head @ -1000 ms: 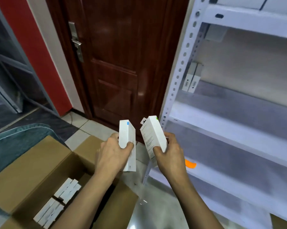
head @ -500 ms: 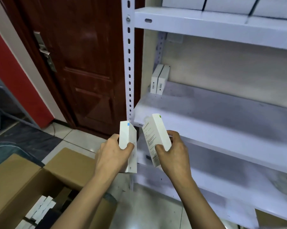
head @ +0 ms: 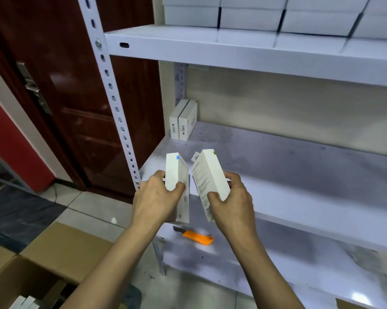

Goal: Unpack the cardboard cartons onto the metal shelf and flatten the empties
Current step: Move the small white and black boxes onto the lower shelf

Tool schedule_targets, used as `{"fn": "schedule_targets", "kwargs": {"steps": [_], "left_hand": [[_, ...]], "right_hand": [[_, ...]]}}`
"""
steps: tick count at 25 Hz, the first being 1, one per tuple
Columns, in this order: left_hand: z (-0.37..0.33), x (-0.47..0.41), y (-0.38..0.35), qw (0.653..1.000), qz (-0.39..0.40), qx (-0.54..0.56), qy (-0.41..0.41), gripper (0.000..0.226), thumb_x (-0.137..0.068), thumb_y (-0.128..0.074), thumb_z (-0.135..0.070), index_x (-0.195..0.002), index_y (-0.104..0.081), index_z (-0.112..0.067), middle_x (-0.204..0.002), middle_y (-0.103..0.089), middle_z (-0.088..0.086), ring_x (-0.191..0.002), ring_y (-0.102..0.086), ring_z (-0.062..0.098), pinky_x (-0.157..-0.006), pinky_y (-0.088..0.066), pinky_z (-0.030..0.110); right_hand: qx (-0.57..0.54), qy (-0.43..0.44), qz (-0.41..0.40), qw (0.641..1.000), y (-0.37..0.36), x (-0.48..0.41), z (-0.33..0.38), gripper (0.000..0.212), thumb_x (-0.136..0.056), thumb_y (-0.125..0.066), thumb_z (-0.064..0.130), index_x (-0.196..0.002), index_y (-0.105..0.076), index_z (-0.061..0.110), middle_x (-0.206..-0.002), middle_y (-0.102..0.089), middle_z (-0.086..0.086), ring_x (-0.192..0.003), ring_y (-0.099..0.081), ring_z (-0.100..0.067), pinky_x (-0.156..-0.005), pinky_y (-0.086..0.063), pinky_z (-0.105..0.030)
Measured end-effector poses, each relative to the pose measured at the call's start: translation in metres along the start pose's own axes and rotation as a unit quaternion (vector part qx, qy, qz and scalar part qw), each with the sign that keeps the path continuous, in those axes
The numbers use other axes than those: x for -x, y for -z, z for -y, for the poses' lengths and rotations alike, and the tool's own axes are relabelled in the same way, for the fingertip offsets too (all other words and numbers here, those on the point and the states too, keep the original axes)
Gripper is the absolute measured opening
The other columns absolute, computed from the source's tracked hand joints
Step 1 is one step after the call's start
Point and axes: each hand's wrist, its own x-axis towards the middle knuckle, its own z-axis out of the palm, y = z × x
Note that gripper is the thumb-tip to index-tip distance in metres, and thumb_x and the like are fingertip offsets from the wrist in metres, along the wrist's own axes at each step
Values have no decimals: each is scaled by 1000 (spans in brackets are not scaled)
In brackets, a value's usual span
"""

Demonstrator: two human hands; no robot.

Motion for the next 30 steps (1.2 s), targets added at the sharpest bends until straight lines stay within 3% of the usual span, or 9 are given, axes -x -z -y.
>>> {"fn": "schedule_targets", "kwargs": {"steps": [10, 17, 22, 26, 28, 30], "left_hand": [[-21, -35, -18, 999, 39, 15, -17, 33, -84, -59, -49, -107, -64, -27, -90, -69, -5, -90, -63, 24, -63, -41, 33], [-27, -56, -19, 996, 77, 27, -35, 39, -88, -60, -56, -114, -67, -27, -103, -70, -7, -99, -63, 21, -72, -43, 32], [-26, -62, -17, 990, 116, 52, -57, 41, -90, -60, -58, -115, -67, -26, -79, -61, -16, -90, -61, 17, -73, -47, 32], [-22, -65, -13, 978, 166, 112, -55, 14, -93, -60, -49, -99, -63, -37, -72, -67, -10, -71, -67, 9, -73, -57, 33], [-22, -68, -11, 974, 178, 127, -53, 16, -95, -57, -40, -89, -65, -28, -74, -69, -4, -72, -67, 14, -71, -56, 34], [-20, -71, -9, 969, 200, 135, -55, 19, -94, -53, -32, -90, -67, -19, -81, -69, 2, -79, -63, 21, -69, -51, 33]], "right_hand": [[4, -9, -8, 1000, -5, -23, 3, 49, -84, -68, 29, -128, -48, 34, -124, -60, 10, -111, -58, -17, -84, -57, -41], [-24, -16, 16, 999, -21, -25, 17, 44, -88, -70, 42, -128, -52, 37, -119, -61, 17, -110, -57, -5, -86, -50, -27], [-54, -24, 15, 998, -21, -23, 20, 42, -93, -67, 42, -133, -53, 37, -122, -60, 18, -106, -56, 1, -73, -38, -6], [-71, -22, 31, 997, -27, -20, 21, 40, -99, -58, 36, -139, -51, 39, -131, -58, 20, -114, -54, 6, -81, -39, -5], [-71, -22, 47, 996, -31, -21, 24, 41, -102, -51, 32, -141, -49, 43, -132, -56, 20, -113, -52, 11, -81, -38, -3], [-76, -18, 50, 996, -39, -22, 29, 45, -101, -44, 28, -141, -48, 45, -133, -56, 18, -115, -52, 8, -86, -44, -10]]}}
